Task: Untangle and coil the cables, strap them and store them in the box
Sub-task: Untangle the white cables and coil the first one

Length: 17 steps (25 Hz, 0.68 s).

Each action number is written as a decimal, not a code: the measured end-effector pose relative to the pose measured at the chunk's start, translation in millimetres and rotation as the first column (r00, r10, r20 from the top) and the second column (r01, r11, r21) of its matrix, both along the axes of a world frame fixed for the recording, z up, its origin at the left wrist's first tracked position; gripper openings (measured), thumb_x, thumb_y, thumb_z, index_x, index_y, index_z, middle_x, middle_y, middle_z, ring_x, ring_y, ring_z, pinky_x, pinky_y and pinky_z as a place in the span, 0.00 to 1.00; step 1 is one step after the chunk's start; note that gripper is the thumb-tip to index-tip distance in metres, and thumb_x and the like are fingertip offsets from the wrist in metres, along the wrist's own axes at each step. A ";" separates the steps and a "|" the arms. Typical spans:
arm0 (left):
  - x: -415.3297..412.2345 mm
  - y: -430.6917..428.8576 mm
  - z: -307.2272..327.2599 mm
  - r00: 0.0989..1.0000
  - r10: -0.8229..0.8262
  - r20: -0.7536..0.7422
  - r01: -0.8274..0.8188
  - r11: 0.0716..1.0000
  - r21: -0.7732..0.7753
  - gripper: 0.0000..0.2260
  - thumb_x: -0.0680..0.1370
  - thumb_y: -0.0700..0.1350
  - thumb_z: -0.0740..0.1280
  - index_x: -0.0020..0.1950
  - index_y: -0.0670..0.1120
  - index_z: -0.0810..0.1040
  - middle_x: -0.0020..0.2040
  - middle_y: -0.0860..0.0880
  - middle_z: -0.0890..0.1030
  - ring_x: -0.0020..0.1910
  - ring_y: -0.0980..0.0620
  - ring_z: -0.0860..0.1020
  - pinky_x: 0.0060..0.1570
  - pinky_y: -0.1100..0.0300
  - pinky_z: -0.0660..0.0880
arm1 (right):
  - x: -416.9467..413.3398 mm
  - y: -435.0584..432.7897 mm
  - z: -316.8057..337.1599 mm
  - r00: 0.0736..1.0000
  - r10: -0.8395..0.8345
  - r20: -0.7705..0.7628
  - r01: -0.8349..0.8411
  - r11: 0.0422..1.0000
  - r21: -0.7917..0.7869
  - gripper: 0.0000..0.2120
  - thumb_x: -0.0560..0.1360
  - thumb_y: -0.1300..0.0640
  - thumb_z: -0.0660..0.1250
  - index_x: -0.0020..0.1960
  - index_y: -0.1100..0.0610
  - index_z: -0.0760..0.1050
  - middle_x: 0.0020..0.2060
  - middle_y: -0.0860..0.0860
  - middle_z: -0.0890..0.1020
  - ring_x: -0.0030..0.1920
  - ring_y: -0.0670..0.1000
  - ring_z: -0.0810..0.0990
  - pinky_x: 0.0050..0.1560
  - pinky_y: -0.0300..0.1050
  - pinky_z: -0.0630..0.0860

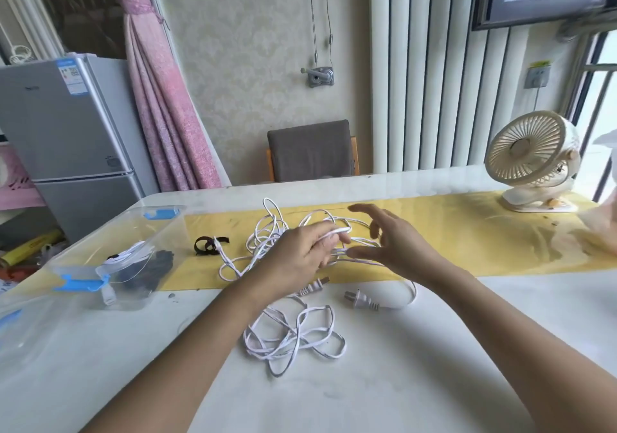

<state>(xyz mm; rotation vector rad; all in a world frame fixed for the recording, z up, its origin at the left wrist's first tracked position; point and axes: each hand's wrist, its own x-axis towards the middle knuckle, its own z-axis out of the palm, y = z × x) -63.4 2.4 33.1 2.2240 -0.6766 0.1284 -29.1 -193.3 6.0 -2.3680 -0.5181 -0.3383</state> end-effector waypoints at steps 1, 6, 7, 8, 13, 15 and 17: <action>-4.2 -1.6 13.6 0.999 -0.048 0.003 0.048 0.997 -0.065 0.10 0.82 0.42 0.57 0.54 0.43 0.77 0.29 0.50 0.66 0.27 0.57 0.64 0.28 0.68 0.63 | 2.9 9.2 6.5 1.000 0.003 -0.024 -0.002 0.999 0.036 0.10 0.71 0.47 0.71 0.49 0.42 0.72 0.31 0.46 0.71 0.27 0.42 0.67 0.29 0.33 0.64; -23.6 11.2 61.5 0.984 -0.179 -0.001 0.166 0.913 -0.372 0.12 0.80 0.47 0.54 0.53 0.46 0.76 0.31 0.48 0.63 0.24 0.61 0.61 0.24 0.71 0.58 | 37.0 24.7 28.4 0.977 -0.123 -0.172 0.135 0.989 0.059 0.12 0.77 0.53 0.63 0.39 0.56 0.80 0.28 0.50 0.78 0.28 0.49 0.70 0.30 0.40 0.66; -26.9 15.2 65.0 0.979 -0.205 -0.002 0.187 0.895 -0.405 0.12 0.81 0.47 0.55 0.52 0.47 0.77 0.31 0.49 0.64 0.24 0.60 0.59 0.23 0.70 0.56 | 44.5 25.5 29.6 0.968 -0.147 -0.201 0.161 0.985 0.058 0.12 0.77 0.55 0.63 0.41 0.59 0.82 0.28 0.49 0.78 0.28 0.49 0.70 0.28 0.39 0.65; -30.9 18.7 67.4 0.972 -0.235 0.000 0.209 0.867 -0.452 0.12 0.81 0.48 0.55 0.50 0.49 0.78 0.31 0.50 0.65 0.24 0.59 0.58 0.23 0.69 0.54 | 51.5 25.8 30.7 0.959 -0.169 -0.226 0.184 0.982 0.047 0.12 0.76 0.55 0.64 0.43 0.61 0.82 0.27 0.49 0.77 0.27 0.48 0.69 0.26 0.37 0.64; -49.1 43.4 100.6 0.896 -0.437 0.074 0.341 0.573 -0.745 0.13 0.78 0.48 0.56 0.45 0.51 0.79 0.27 0.54 0.67 0.22 0.62 0.57 0.21 0.70 0.52 | 65.4 17.8 34.6 0.905 -0.310 -0.292 0.262 0.946 -0.191 0.12 0.73 0.53 0.69 0.46 0.61 0.84 0.26 0.49 0.73 0.29 0.49 0.71 0.26 0.36 0.64; -51.2 54.7 106.5 0.852 -0.523 0.034 0.377 0.567 -0.732 0.08 0.76 0.51 0.62 0.46 0.50 0.80 0.27 0.55 0.68 0.22 0.61 0.55 0.21 0.72 0.55 | 66.7 12.1 37.6 0.892 -0.314 -0.325 0.304 0.949 -0.081 0.11 0.75 0.54 0.67 0.45 0.60 0.83 0.28 0.50 0.78 0.24 0.46 0.70 0.23 0.34 0.66; -47.1 64.8 99.7 0.842 -0.533 -0.078 0.340 0.637 -0.692 0.09 0.73 0.54 0.67 0.46 0.50 0.80 0.27 0.55 0.67 0.22 0.60 0.55 0.20 0.73 0.55 | 70.3 10.4 46.9 0.904 -0.286 -0.320 0.333 0.937 0.103 0.09 0.76 0.56 0.65 0.45 0.59 0.82 0.32 0.52 0.81 0.22 0.45 0.73 0.20 0.31 0.68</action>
